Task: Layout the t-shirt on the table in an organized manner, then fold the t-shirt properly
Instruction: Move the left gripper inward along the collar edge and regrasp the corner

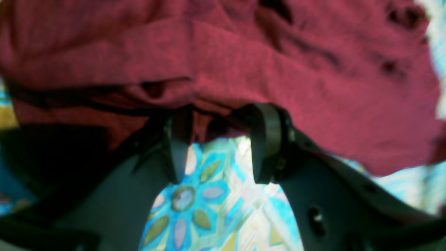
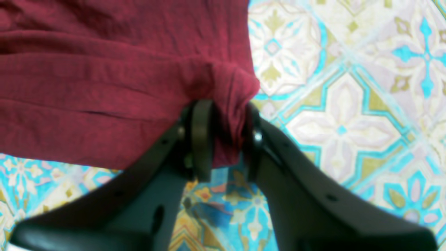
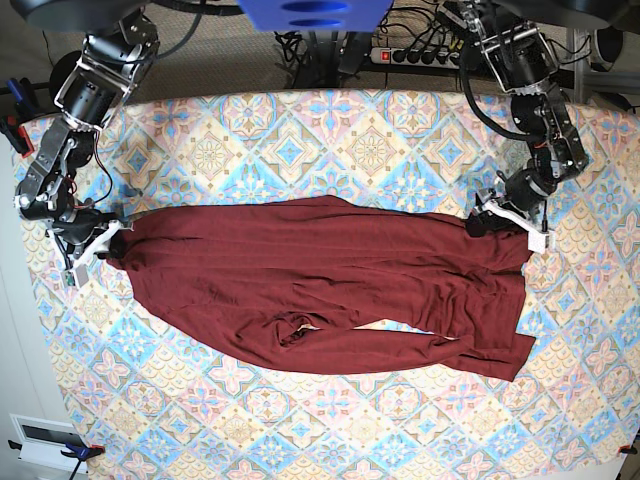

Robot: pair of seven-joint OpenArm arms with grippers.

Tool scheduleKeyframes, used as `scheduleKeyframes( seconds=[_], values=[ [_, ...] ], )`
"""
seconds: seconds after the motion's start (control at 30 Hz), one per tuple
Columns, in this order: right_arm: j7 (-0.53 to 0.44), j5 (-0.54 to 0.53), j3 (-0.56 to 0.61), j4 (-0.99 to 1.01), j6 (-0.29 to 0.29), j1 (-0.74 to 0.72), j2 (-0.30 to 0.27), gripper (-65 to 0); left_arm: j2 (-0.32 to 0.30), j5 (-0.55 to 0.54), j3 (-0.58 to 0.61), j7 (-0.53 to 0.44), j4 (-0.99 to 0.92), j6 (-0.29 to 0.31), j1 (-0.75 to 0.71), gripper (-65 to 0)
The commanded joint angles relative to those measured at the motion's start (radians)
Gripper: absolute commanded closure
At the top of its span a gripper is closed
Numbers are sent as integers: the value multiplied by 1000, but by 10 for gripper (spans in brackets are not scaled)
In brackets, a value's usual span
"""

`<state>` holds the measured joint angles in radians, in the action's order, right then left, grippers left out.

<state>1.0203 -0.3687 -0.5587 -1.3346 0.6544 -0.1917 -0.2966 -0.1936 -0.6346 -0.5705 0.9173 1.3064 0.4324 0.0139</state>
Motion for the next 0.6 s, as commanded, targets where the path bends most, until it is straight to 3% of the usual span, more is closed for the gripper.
scheduleKeyframes(
  seconds=[0.0, 0.33, 0.43, 0.57],
  values=[
    [-18, -14, -2, -33, 3, -19, -19, -135, -4, 29, -19, 19, 5, -17, -1, -281],
    [-14, -14, -2, -70, 3, 1, -19, -135, -5, -227, -188, 18, 9, -19, -128, -281],
    [-14, -14, -2, -70, 3, -1, -19, -135, 1, -236, -239, 12, 2, -27, -134, -281],
    [-14, -14, -1, -70, 3, -1, -17, -135, 39, -235, -266, 10, 0, -83, -101, -281]
  ],
)
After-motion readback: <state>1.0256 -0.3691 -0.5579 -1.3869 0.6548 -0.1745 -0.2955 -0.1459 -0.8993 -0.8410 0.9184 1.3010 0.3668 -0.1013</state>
